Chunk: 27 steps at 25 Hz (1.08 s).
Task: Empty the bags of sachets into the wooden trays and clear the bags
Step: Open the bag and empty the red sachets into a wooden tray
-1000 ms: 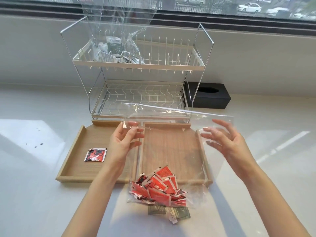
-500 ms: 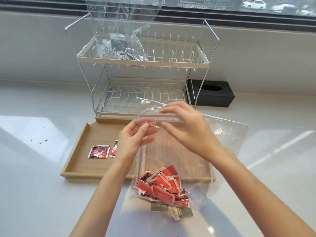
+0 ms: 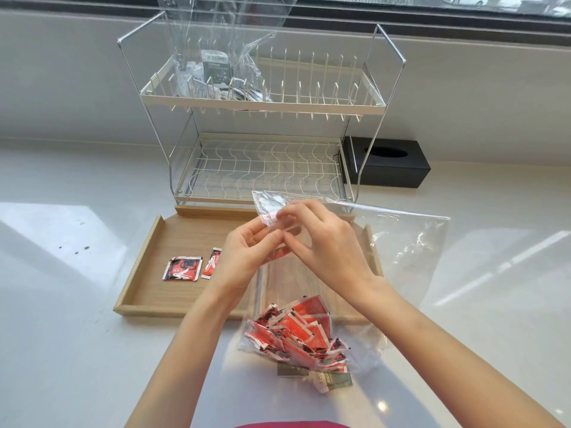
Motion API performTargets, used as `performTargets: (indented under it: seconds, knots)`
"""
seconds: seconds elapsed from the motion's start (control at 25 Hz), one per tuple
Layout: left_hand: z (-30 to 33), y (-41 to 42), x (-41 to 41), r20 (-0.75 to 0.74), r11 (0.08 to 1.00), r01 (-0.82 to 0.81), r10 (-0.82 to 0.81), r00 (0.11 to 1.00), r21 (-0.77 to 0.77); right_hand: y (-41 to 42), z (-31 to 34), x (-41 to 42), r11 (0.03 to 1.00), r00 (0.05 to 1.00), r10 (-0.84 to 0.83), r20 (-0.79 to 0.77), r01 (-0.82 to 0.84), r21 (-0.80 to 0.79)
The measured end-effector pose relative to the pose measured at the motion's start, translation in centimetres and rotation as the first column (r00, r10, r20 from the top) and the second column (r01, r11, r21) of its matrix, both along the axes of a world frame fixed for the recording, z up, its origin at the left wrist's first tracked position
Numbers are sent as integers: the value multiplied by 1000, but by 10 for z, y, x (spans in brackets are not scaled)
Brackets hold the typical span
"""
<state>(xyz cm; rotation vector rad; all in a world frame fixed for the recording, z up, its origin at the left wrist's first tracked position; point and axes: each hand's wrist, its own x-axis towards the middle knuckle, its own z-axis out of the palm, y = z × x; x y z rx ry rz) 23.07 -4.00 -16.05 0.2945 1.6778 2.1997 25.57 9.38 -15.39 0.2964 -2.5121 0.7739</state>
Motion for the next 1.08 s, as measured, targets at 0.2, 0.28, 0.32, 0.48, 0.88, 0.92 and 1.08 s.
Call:
performTargets:
  seconds: [0.2, 0.28, 0.32, 0.48, 0.88, 0.92, 1.08]
  knots:
    - [1, 0, 0, 6, 999, 34, -33, 999, -31, -3, -7, -2, 999, 999, -27, -21, 27, 44]
    - [1, 0, 0, 5, 999, 29, -29, 1000, -46, -4, -8, -3, 998, 999, -30, -38, 32, 52]
    - [1, -1, -1, -1, 998, 26, -26, 1000, -58, -4, -8, -3, 999, 999, -24, -39, 26, 43]
    - [1, 1, 0, -6, 996, -8, 7, 1000, -92, -2, -5, -3, 999, 1000, -6, -22, 5, -35]
    - [2, 7, 1, -14, 987, -113, 112, 994, -111, -6, -10, -8, 996, 994, -62, -94, 69, 65]
    - [2, 7, 1, -16, 987, -115, 114, 993, -114, -7, -12, -8, 993, 992, -68, -107, 77, 89]
    - [5, 10, 1, -25, 980, -134, 132, 991, -145, -7, -16, -12, 976, 980, -81, -183, 115, 184]
